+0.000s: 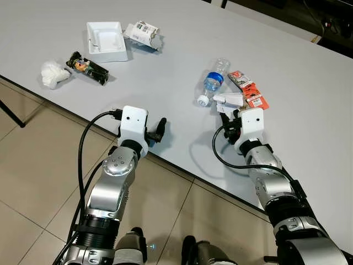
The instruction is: Picking trash to rubbish bin
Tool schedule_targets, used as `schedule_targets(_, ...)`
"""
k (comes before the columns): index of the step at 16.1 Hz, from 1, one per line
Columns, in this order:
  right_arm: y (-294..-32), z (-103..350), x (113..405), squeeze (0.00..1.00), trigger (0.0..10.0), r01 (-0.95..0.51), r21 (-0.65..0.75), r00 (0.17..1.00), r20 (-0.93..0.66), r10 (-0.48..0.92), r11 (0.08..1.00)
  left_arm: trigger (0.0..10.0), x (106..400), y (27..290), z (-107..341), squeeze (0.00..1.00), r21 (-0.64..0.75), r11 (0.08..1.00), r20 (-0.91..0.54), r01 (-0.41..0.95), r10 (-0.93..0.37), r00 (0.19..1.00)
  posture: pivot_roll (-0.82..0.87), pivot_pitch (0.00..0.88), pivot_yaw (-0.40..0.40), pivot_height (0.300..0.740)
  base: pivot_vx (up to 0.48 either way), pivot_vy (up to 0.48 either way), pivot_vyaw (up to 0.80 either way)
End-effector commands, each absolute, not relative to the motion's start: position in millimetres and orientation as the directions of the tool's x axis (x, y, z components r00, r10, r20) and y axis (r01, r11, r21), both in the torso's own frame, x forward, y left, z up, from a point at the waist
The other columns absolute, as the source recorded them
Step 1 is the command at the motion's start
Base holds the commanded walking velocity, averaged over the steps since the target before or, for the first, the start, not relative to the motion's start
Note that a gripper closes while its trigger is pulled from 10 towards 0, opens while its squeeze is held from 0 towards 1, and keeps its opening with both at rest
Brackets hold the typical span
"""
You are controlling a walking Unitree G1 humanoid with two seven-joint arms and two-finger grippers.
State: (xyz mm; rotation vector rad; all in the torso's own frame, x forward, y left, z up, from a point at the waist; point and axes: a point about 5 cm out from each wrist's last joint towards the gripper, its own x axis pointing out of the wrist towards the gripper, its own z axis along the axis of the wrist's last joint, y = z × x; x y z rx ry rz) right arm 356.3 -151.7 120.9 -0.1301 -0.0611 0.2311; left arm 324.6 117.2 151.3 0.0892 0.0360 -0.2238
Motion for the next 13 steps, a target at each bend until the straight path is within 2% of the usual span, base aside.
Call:
schedule_targets(1, -162, 96, 348, 0.00, 0.0, -0.212, -0.122, 0.977, -0.061, 0.205, 0.970, 10.0, 321, 115, 139, 0.00, 0.076, 0.971, -0.101, 0.226, -0.218, 0.971, 0.32, 0.248, -0.135, 0.740, 0.000, 0.000, 0.00)
schedule_targets(4, -163, 96, 347, 0.00, 0.0, -0.204, -0.123, 0.979, -0.055, 0.198, 0.971, 10.0, 321, 114, 139, 0.00, 0.073, 0.970, -0.101, 0.230, -0.223, 0.970, 0.32, 0.248, -0.135, 0.740, 0.000, 0.000, 0.00)
schedule_targets(8, -166, 95, 346, 0.00, 0.0, -0.194, -0.125, 0.981, -0.052, 0.189, 0.973, 10.0, 315, 99, 136, 0.00, -0.004, 0.927, -0.135, 0.374, -0.371, 0.919, 0.31, 0.247, -0.132, 0.740, 0.000, 0.000, 0.00)
schedule_targets(13, -165, 95, 345, 0.00, 0.0, -0.190, -0.126, 0.982, -0.045, 0.186, 0.974, 10.0, 311, 99, 132, 0.00, -0.004, 0.910, -0.161, 0.415, -0.410, 0.898, 0.31, 0.247, -0.132, 0.740, 0.000, 0.000, 0.00)
